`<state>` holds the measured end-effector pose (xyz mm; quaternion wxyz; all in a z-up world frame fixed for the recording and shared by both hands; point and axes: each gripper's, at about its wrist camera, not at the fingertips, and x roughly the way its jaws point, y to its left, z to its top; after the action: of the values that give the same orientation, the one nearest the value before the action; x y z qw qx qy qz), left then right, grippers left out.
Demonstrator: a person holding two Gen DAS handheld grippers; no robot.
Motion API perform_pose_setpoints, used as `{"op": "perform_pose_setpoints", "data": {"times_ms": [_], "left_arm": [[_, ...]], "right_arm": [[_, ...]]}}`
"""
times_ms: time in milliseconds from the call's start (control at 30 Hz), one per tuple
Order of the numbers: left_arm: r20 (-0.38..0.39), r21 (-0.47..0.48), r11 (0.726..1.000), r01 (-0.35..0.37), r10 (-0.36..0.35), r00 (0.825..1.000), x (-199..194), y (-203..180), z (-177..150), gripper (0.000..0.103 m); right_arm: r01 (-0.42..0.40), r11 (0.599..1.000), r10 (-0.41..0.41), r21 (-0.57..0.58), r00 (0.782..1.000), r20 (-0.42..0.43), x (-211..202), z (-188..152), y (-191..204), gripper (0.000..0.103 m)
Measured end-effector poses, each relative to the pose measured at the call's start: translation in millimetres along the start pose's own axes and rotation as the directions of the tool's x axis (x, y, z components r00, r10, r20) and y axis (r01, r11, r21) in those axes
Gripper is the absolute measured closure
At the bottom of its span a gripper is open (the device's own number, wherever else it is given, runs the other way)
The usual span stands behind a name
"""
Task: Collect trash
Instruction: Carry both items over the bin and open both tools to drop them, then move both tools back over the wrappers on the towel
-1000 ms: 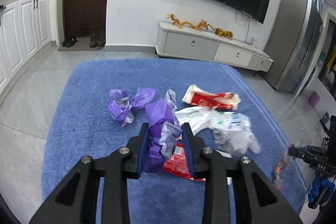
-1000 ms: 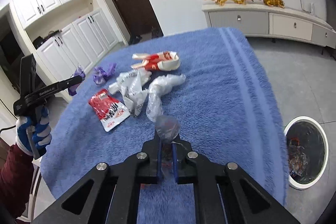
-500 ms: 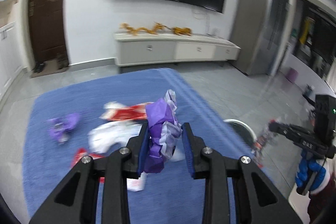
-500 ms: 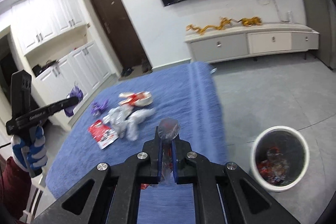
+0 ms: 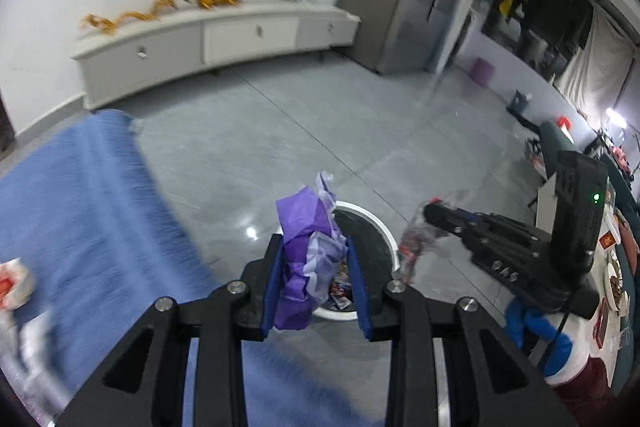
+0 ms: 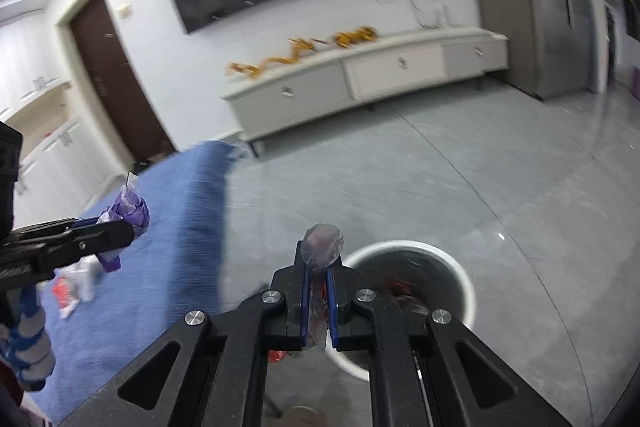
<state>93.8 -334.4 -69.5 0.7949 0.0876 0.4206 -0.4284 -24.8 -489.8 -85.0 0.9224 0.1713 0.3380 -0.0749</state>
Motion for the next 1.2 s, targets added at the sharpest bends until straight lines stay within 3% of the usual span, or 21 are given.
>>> {"op": "perform_pose_setpoints", "data": {"times_ms": [300, 400, 467, 533, 633, 767, 900, 1200], "left_arm": [[-0.137, -0.013, 0.999, 0.05, -0.051, 0.989, 106, -28, 20, 0.07], [-0.164, -0.039, 0.997, 0.059, -0.065, 0.984, 123, -26, 21, 0.067], [-0.171, -0.052, 0.997, 0.061, -0.069, 0.983, 131, -25, 22, 0.058], [-0.168, -0.06, 0.996, 0.06, -0.07, 0.983, 134, -24, 22, 0.055], [-0.164, -0.07, 0.996, 0.062, -0.073, 0.984, 135, -25, 23, 0.055], [-0.11, -0.065, 0.997, 0.042, -0.049, 0.993, 117, -26, 21, 0.055], [-0.006, -0.048, 0.999, 0.021, -0.021, 1.0, 78, -28, 18, 0.055], [0.141, -0.025, 0.997, -0.076, 0.079, 0.987, -29, -15, -6, 0.055]], "right_arm": [[0.091, 0.992, -0.078, 0.083, 0.986, -0.149, 84, -13, -56, 0.095], [0.113, 0.989, -0.094, 0.098, 0.979, -0.183, 102, -19, -66, 0.083], [0.127, 0.986, -0.104, 0.11, 0.976, -0.192, 106, -23, -72, 0.066], [0.137, 0.983, -0.112, 0.12, 0.975, -0.194, 106, -23, -78, 0.061], [0.149, 0.982, -0.124, 0.119, 0.973, -0.193, 102, -23, -79, 0.06], [0.157, 0.981, -0.136, 0.113, 0.975, -0.174, 86, -22, -74, 0.059], [0.151, 0.986, -0.141, 0.077, 0.983, -0.117, 58, -14, -53, 0.053], [0.114, 0.992, -0.112, -0.051, 0.993, 0.035, -14, 3, 27, 0.053]]}}
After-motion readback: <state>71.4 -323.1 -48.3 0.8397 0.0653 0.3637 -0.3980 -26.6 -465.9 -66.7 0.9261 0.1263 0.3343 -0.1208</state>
